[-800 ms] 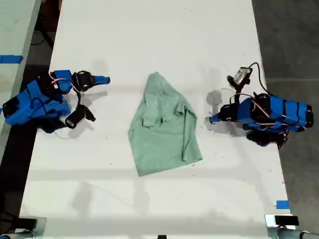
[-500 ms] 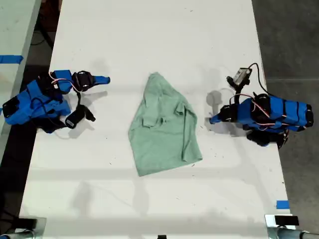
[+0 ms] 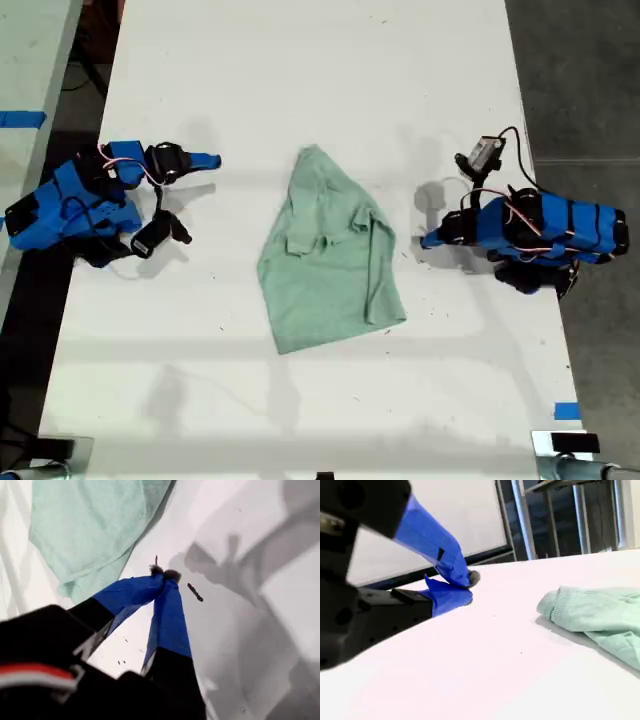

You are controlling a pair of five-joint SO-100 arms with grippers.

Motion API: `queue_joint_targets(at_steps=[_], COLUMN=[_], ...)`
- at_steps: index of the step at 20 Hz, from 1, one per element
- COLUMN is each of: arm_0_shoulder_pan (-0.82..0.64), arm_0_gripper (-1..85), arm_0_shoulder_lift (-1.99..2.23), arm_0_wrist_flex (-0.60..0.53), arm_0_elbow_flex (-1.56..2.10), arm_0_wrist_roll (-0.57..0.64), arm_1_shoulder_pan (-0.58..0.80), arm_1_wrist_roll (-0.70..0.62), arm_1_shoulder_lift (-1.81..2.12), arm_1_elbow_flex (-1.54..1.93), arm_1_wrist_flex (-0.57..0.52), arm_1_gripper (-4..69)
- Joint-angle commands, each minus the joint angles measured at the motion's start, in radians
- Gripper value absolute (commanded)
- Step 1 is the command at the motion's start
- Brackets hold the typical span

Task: Fold t shirt

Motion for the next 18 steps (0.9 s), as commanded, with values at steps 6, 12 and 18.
queue_joint_targets(at_steps=[6,12,18], arm_0_shoulder_pan=[0.403,0.738,0.765], arm_0_gripper=[-0.4,-0.4,-0.4], arm_0_shoulder_lift=[-0.186,-1.358,-1.963], arm_0_wrist_flex=[0.207,0.084,0.230], arm_0_elbow_flex=[-0.206,-0.908,-1.545], arm_0_wrist_roll=[-0.607,-1.020,-0.923], arm_1_shoulder_pan=[0.021,0.012,0.012], arm_1_wrist_roll=[-0.005,-0.002,-0.012], arm_1_shoulder_lift=[0.012,0.012,0.012], arm_1_elbow_flex=[0.060,0.060,0.060], arm_1_wrist_flex=[0.003,0.003,0.003], arm_1_gripper=[-1.2,-1.2,-1.2])
